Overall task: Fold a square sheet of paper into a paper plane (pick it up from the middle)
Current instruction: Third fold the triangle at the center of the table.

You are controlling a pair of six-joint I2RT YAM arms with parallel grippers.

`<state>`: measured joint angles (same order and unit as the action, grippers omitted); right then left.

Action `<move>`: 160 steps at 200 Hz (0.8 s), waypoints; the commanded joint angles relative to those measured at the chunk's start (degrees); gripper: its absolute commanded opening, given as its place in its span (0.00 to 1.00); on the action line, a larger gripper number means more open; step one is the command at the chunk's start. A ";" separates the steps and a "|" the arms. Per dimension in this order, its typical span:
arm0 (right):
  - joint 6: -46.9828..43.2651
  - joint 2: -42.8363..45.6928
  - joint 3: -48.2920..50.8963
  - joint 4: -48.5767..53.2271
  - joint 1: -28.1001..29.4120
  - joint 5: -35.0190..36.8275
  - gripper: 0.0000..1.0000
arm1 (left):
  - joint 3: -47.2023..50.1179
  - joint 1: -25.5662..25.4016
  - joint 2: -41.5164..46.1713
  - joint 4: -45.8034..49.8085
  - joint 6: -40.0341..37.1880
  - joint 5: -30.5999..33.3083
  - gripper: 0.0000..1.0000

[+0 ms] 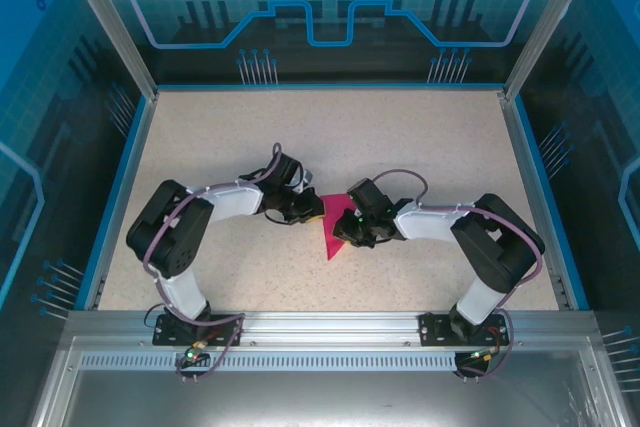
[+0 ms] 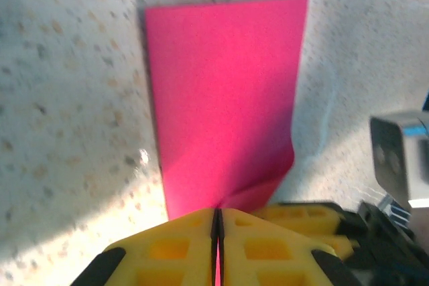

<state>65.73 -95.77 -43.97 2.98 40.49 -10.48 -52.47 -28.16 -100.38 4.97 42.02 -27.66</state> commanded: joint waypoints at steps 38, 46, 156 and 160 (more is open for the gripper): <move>-0.61 -1.52 -0.25 2.11 0.46 0.76 0.14 | 2.22 -4.14 2.44 0.96 -2.21 -3.04 0.09; -0.61 -1.50 -0.29 2.11 0.45 0.71 0.13 | 1.81 -4.43 1.67 1.59 -2.12 -2.38 0.07; -8.60 2.46 0.18 -1.32 -0.79 0.03 0.05 | -1.80 -7.16 -4.45 9.15 -4.61 8.02 0.00; -9.67 2.92 0.27 -1.01 -0.97 0.64 0.05 | -1.85 -7.23 -4.47 9.39 -4.73 8.33 0.00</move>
<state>62.06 -95.88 -43.97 2.31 40.45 -10.72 -53.17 -34.87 -103.68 10.28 39.59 -24.12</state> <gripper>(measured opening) 0.050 0.056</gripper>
